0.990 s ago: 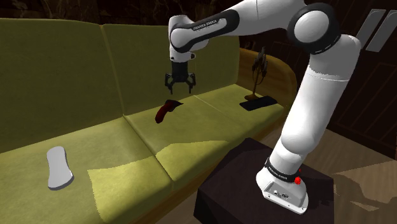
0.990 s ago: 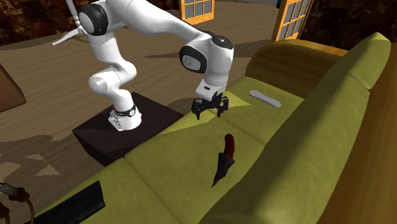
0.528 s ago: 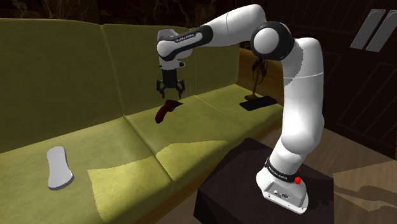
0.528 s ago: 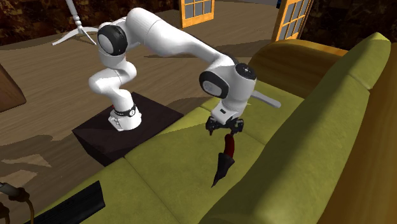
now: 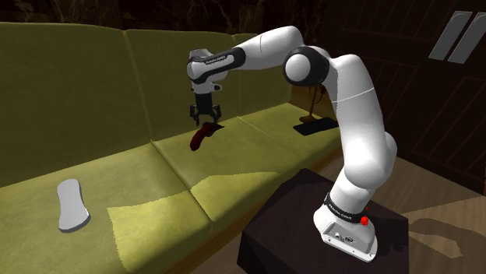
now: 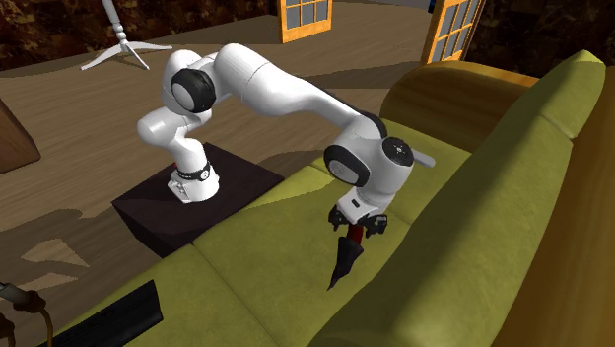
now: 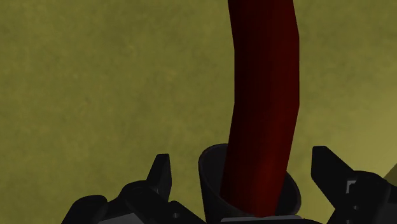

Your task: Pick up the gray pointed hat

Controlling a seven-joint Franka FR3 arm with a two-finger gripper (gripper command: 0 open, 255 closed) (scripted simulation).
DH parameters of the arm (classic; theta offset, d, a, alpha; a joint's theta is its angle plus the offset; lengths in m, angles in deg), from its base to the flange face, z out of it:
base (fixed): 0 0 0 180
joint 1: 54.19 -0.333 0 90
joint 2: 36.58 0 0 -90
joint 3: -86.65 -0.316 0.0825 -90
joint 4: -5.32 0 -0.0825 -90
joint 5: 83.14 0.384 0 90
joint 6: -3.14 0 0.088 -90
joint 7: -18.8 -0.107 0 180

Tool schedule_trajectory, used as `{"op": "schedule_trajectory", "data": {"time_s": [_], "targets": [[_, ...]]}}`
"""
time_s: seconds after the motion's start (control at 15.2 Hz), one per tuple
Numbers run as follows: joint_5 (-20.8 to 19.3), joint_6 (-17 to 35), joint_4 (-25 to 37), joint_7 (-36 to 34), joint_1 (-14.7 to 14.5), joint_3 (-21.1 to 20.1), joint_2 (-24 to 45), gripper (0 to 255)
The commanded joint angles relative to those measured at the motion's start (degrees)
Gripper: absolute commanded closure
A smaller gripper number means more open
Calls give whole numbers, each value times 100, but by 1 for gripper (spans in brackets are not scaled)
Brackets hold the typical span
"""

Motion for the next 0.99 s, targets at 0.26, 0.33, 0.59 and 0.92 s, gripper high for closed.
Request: {"op": "schedule_trajectory", "data": {"time_s": [0.26,0.33,0.59,0.92], "targets": [[-9,301,-104,-2,-5,11,197,0],[-9,301,-104,-2,-5,11,198,0],[-9,291,-92,-6,-7,11,199,255],[-9,291,-94,-6,-7,11,198,255]]}}
